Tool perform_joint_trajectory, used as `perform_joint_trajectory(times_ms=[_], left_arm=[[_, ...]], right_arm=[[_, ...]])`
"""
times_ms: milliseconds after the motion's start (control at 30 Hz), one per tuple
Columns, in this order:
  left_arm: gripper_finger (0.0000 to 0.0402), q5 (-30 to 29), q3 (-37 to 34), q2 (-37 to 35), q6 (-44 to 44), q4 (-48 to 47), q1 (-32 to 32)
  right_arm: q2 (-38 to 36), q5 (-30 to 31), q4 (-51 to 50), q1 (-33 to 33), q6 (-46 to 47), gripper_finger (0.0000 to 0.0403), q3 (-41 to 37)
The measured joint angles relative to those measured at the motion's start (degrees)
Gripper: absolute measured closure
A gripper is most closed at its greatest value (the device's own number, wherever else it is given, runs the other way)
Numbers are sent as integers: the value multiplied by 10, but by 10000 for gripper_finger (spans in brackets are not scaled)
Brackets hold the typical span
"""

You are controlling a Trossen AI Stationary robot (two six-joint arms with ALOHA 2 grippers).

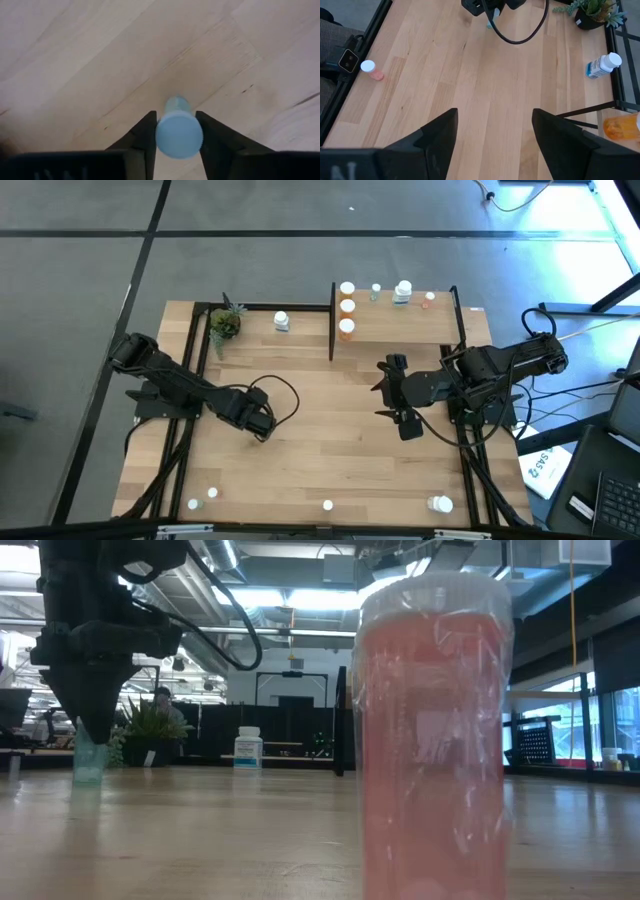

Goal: Pick and place medicine bottles onto shelf by color

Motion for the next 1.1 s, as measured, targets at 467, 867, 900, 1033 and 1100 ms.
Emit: perform_joint_trajectory(times_ms=[467, 867, 900, 1033, 1100], left_arm=[[300, -6, 44, 0, 47, 4, 1], [301, -10, 175, 0, 236, 0, 61], [301, -12, 181, 1, 248, 0, 69], [301, -15, 222, 24, 307, -4, 99], [301, -15, 254, 43, 343, 0, 111]], right_arm=[[0, 1, 0, 0, 0, 146, 0], [0, 1, -6, 0, -1, 146, 0], [0, 1, -7, 0, -1, 146, 0], [0, 1, -12, 0, -2, 146, 0], [0, 1, -14, 0, -2, 146, 0]])
